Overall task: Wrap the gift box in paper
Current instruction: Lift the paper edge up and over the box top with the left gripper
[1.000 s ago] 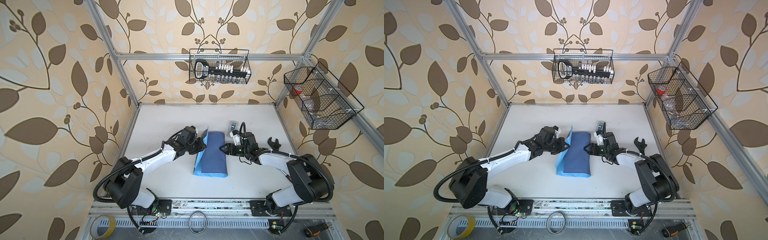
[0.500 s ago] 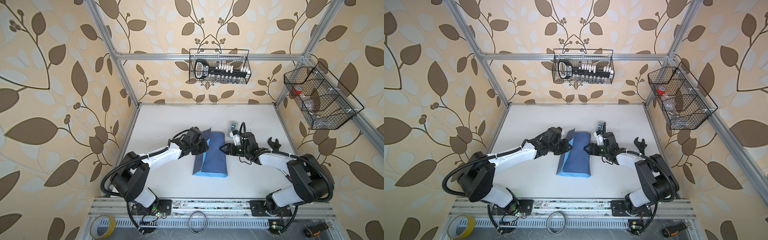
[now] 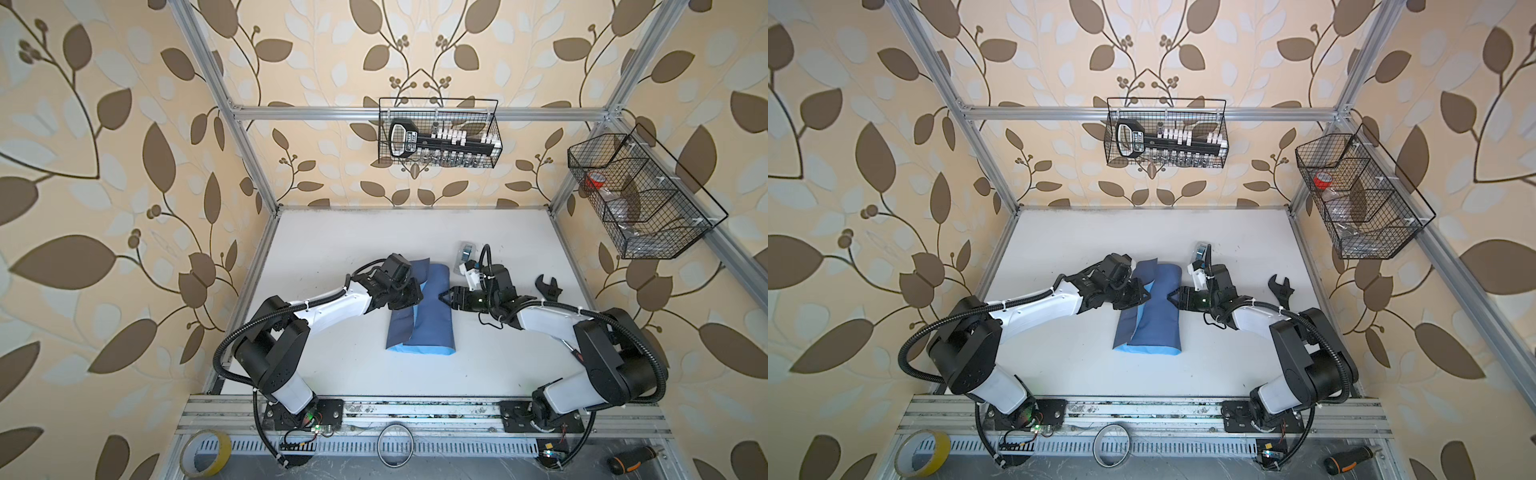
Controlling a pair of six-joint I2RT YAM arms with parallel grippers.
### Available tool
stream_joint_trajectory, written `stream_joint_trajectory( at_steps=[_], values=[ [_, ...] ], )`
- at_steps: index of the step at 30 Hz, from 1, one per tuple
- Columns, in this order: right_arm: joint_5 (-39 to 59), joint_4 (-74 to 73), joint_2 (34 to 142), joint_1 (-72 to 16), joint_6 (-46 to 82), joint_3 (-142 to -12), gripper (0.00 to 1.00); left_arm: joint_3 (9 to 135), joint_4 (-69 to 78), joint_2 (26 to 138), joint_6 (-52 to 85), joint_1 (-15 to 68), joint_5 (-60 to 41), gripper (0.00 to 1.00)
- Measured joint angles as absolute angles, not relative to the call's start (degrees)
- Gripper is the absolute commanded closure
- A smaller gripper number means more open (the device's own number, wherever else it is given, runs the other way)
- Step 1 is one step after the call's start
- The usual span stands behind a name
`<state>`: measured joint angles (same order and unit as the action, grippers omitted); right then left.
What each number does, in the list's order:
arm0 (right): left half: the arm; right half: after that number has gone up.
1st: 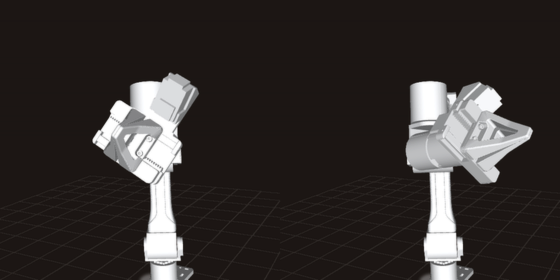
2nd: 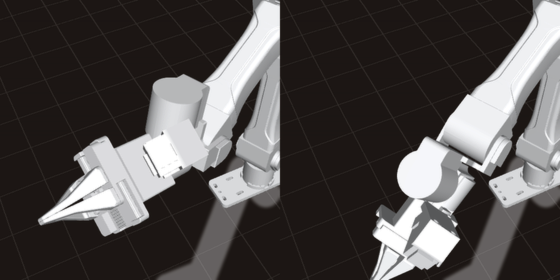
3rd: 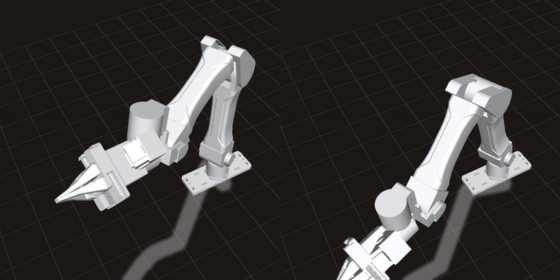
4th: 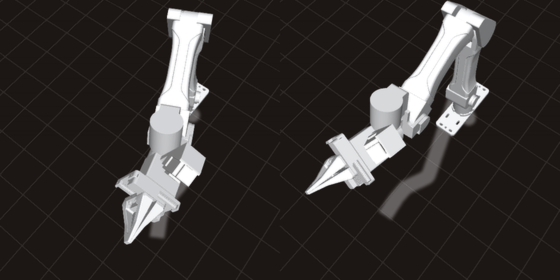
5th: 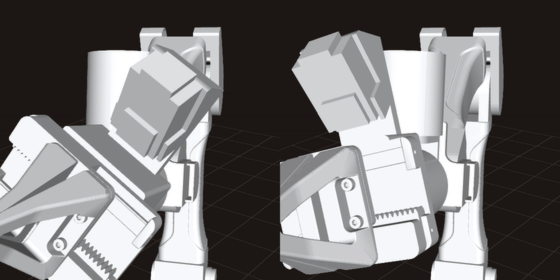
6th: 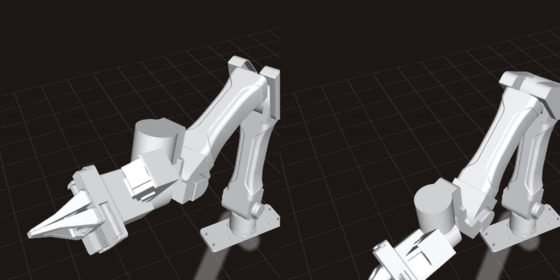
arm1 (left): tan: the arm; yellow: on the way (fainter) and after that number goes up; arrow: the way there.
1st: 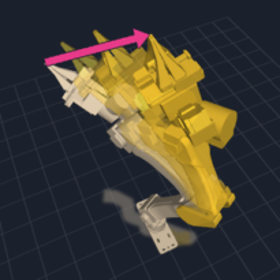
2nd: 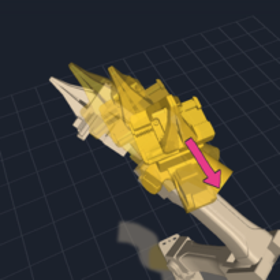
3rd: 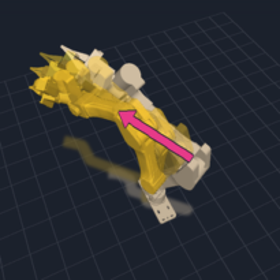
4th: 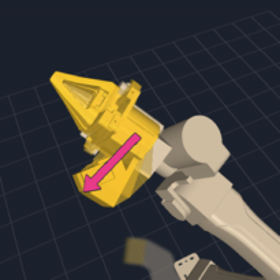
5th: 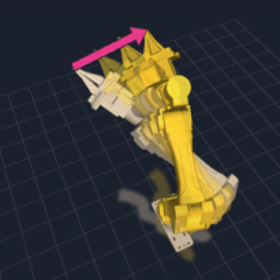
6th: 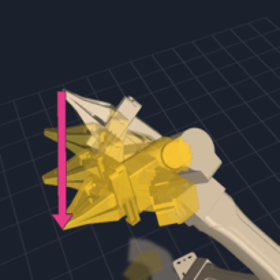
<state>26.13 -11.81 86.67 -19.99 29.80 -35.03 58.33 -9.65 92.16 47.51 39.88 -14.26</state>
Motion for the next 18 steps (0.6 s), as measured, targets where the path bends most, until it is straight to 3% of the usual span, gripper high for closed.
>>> stream_joint_trajectory(
  at_steps=[18],
  values=[
    [25.85, -11.97, 86.67, -20.23, 30.00, -35.03, 0.35, 60.36, -7.66, 95.85, 50.50, 41.34, -14.63, 0.80]
  ],
)
